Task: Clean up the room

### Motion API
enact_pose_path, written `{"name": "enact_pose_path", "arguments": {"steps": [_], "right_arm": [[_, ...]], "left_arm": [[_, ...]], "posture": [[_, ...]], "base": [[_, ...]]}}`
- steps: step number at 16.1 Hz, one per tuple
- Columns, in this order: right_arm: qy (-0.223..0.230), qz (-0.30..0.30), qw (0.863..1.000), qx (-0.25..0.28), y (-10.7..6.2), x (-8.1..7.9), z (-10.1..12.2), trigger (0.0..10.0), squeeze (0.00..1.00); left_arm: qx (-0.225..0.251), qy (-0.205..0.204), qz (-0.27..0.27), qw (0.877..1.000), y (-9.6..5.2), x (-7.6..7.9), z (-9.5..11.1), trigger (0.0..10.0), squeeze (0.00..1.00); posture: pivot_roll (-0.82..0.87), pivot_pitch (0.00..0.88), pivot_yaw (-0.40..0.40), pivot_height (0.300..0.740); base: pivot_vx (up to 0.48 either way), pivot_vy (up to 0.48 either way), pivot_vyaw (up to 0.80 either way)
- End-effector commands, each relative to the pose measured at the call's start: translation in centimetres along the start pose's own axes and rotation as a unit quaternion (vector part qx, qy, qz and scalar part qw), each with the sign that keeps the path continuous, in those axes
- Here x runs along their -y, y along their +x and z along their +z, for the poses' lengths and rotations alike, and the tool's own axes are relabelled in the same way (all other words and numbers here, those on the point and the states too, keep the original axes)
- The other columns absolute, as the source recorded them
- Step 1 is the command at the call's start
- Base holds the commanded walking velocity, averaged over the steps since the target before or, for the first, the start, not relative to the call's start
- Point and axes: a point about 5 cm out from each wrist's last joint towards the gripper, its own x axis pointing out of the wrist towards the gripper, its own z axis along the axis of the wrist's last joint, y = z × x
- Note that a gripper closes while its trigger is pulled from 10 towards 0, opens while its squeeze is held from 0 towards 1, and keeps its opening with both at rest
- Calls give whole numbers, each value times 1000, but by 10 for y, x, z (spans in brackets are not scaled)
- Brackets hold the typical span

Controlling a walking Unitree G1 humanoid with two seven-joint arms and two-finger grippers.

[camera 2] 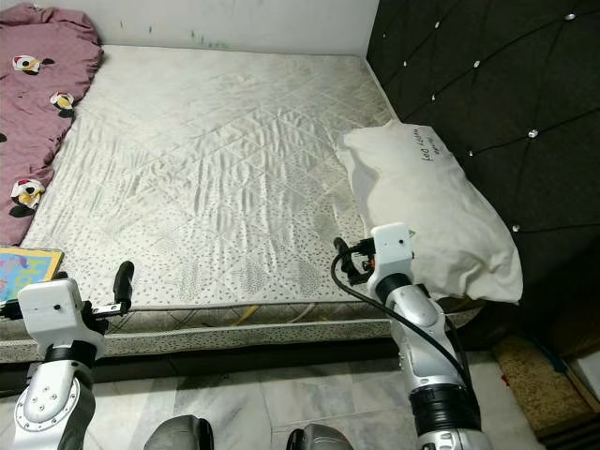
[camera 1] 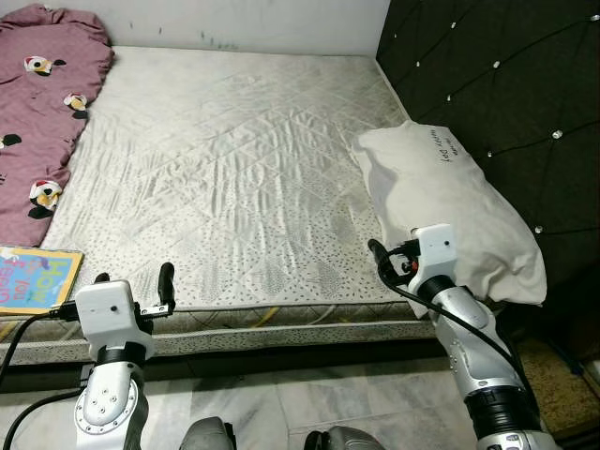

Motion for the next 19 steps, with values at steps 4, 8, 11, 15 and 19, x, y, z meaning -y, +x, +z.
{"name": "enact_pose_path", "arguments": {"steps": [4, 8, 11, 15, 19], "right_arm": [[-4, 1, 1000, 6, 2, 2, 7, 10000, 0], [-5, 3, 1000, 5, 3, 1, 6, 10000, 0], [-6, 5, 1000, 6, 4, 0, 7, 10000, 0], [-6, 3, 1000, 9, 7, -1, 9, 10000, 0], [-7, 1, 1000, 12, 10, -1, 11, 10000, 0]], "left_arm": [[13, -14, -14, 1000, 3, 3, 6, 10000, 0], [13, -13, -19, 1000, 4, 5, 7, 10000, 0], [15, -12, -21, 1000, 5, 5, 7, 10000, 0], [15, -11, -25, 999, 7, 7, 7, 10000, 0], [17, -9, -29, 999, 8, 7, 8, 10000, 0]], "posture": [[24, 49, -72, 740], [25, 45, -72, 740], [27, 42, -72, 740], [28, 39, -70, 740], [24, 51, -70, 740]], "base": [[223, 0, 0], [293, 0, 0], [259, 0, 0], [305, 0, 0], [360, 0, 0]]}}
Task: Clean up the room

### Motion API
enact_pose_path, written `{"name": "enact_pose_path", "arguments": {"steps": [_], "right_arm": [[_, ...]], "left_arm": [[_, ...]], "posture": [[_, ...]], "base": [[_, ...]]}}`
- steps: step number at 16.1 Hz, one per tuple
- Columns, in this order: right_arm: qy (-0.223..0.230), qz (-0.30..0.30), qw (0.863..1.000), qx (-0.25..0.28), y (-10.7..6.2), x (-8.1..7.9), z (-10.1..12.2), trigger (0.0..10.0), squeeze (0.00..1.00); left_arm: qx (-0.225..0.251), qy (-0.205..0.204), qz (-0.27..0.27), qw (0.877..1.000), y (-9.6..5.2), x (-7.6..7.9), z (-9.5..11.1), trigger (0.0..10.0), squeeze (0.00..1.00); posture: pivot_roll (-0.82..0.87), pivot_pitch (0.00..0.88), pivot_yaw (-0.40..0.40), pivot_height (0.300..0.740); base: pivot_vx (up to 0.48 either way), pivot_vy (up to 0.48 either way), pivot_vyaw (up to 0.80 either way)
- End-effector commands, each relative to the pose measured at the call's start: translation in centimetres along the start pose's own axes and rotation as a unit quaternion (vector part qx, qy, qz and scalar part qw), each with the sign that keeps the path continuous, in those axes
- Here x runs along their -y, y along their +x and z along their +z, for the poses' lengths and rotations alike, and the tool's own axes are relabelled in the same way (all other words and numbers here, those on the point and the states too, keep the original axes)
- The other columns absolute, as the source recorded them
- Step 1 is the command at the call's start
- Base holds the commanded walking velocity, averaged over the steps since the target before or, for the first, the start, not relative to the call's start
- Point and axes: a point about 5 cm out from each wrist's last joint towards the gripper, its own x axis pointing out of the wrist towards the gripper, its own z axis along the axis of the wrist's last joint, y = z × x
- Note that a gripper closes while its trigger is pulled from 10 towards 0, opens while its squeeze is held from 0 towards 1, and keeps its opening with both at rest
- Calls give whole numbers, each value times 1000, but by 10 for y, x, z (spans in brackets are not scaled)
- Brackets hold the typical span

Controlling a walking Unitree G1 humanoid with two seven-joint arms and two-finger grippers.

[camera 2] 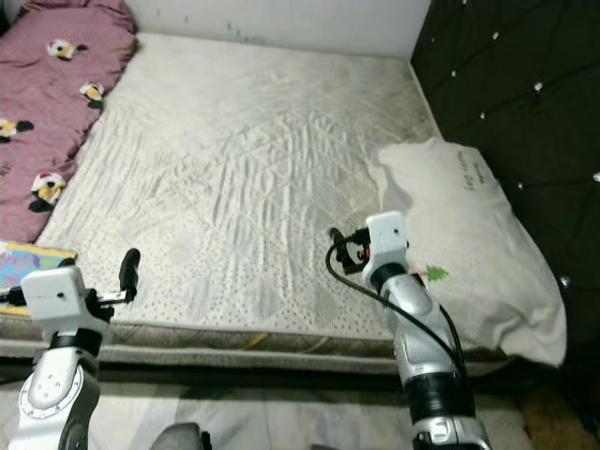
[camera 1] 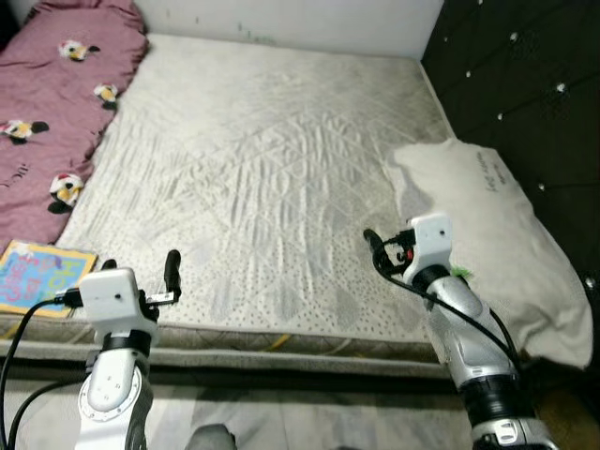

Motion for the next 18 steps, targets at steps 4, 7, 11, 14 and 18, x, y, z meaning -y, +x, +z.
{"name": "enact_pose_path", "arguments": {"steps": [4, 7, 11, 14, 18], "right_arm": [[-7, -8, 1000, -6, 1, 3, -2, 10000, 0], [-6, -9, 1000, -6, 3, 2, -2, 10000, 0], [-7, -9, 1000, -6, 3, 3, -2, 10000, 0], [-5, -11, 1000, -6, 4, 3, -2, 10000, 0], [-6, -10, 1000, -14, 5, 3, -3, 10000, 0]], "left_arm": [[-6, 4, -5, 1000, 0, 1, -2, 10000, 0], [-5, 6, 18, 1000, 2, -1, -2, 10000, 0], [-21, 0, 18, 1000, 4, -1, -5, 10000, 0], [-21, -2, 22, 1000, 4, -1, -5, 10000, 0], [-24, -4, 22, 999, 5, -1, -5, 10000, 0]], "posture": [[26, 51, -71, 740], [24, 61, -72, 740], [22, 61, -73, 740], [22, 64, -71, 740], [21, 61, -70, 740]], "base": [[350, 0, 0], [197, 0, 0], [0, 120, 0], [0, 480, 0], [0, 480, -352]]}}
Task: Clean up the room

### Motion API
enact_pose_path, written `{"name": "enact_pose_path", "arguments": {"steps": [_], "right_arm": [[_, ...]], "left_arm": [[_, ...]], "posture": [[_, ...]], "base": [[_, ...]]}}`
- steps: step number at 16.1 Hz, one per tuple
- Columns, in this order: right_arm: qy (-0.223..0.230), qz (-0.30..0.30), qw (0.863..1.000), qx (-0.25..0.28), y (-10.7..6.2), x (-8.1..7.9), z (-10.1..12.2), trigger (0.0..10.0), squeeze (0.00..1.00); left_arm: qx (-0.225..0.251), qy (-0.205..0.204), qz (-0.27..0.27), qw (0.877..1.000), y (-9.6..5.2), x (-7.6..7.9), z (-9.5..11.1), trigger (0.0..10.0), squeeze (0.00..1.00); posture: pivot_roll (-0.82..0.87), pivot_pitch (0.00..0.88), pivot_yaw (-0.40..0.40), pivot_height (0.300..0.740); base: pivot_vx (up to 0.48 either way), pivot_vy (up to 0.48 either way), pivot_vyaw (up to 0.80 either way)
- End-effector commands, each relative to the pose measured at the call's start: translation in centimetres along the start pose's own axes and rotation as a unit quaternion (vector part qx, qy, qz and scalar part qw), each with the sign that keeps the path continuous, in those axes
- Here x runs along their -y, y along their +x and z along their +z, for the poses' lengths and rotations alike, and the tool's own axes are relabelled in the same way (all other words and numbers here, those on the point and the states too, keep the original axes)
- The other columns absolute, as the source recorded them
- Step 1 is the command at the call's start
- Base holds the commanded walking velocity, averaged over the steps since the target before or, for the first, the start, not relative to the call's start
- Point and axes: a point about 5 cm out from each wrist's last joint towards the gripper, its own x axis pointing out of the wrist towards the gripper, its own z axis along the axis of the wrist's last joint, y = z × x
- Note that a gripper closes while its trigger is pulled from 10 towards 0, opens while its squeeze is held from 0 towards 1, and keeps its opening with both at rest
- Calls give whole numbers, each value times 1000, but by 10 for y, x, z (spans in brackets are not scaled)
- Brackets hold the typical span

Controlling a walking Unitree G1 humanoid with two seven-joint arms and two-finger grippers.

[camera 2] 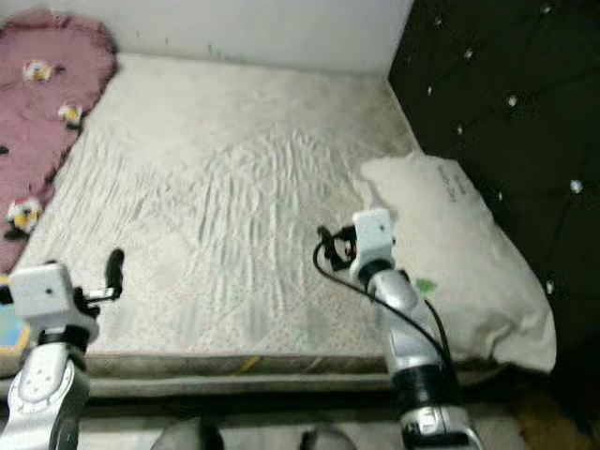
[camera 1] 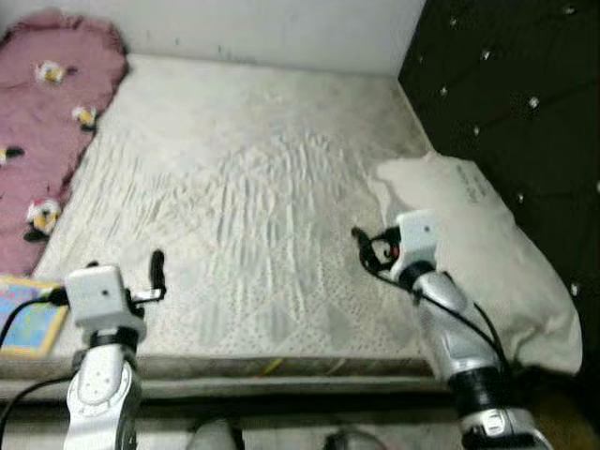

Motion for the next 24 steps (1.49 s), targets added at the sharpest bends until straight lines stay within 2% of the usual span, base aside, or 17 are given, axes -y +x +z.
{"name": "enact_pose_path", "arguments": {"steps": [1, 24], "right_arm": [[0, -20, 1000, -14, -6, 13, -7, 10000, 0], [5, -14, 1000, -25, -4, 12, -11, 10000, 0]], "left_arm": [[-8, -10, -15, 1000, 0, 9, -2, 10000, 0], [-1, -11, -13, 1000, 5, 11, 1, 10000, 0]], "posture": [[22, 59, -71, 740], [23, 51, -73, 740]], "base": [[0, 480, -581], [0, 480, 0]]}}
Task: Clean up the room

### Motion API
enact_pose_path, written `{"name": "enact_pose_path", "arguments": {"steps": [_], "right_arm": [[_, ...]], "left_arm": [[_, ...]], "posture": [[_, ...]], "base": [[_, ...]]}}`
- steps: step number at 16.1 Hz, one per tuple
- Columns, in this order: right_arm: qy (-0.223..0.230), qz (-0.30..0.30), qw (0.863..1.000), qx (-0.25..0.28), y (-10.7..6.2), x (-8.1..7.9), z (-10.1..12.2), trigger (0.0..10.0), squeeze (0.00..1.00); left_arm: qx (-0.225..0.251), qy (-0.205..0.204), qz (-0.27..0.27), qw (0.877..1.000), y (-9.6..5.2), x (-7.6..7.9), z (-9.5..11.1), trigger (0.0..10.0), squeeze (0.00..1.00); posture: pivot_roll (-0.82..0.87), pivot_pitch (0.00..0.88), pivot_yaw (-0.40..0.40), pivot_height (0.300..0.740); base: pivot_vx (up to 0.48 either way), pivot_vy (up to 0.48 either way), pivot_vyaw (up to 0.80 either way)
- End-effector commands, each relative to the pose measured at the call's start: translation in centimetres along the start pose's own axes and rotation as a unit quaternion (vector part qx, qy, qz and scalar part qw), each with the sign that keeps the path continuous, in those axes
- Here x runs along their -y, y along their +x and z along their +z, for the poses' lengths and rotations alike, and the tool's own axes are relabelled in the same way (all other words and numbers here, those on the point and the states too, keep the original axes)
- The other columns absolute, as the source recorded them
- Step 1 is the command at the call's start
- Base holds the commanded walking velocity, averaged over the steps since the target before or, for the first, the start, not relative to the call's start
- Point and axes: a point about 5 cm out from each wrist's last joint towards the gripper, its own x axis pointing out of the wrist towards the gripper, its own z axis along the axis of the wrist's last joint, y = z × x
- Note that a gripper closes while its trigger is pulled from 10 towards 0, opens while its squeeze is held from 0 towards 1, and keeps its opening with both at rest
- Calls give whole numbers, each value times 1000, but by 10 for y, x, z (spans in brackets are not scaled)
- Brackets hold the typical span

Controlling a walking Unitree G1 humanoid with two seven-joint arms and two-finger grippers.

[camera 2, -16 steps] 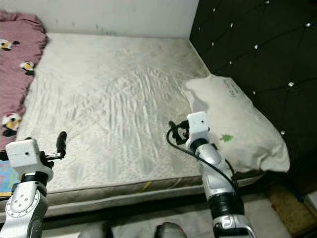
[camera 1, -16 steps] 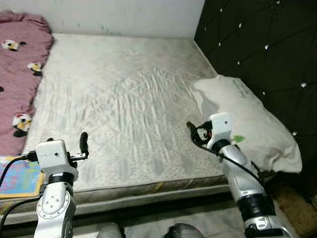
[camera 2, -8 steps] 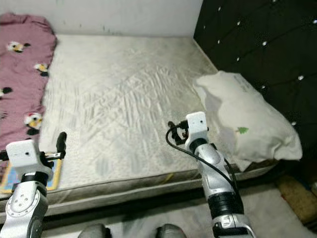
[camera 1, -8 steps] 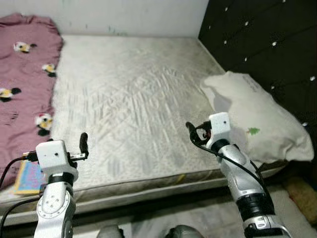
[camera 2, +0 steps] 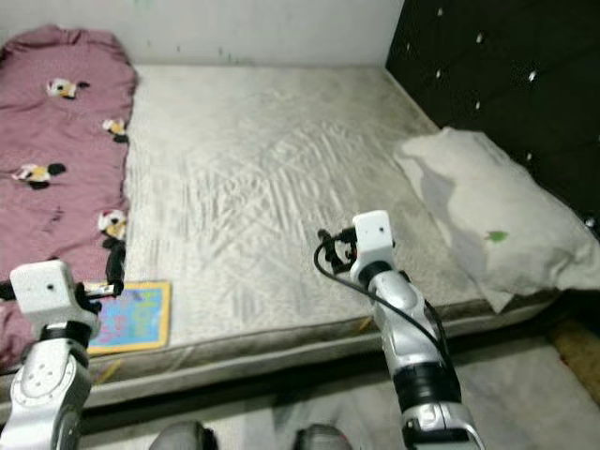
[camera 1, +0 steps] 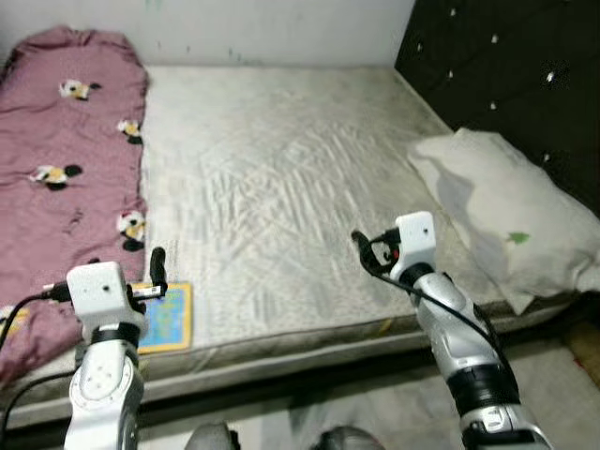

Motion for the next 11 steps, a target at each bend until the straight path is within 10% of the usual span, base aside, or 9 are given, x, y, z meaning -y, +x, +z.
{"name": "enact_pose_path", "arguments": {"steps": [1, 11], "right_arm": [[2, -13, 1000, -8, -3, 8, -3, 10000, 0], [0, -13, 1000, -6, -1, 9, -2, 10000, 0]], "left_arm": [[0, -3, -9, 1000, 0, 6, 1, 10000, 0], [1, -1, -6, 1000, 1, 6, 0, 10000, 0]], "posture": [[22, 51, -73, 740], [18, 51, -75, 740]], "base": [[0, 480, 0], [0, 480, 0]]}}
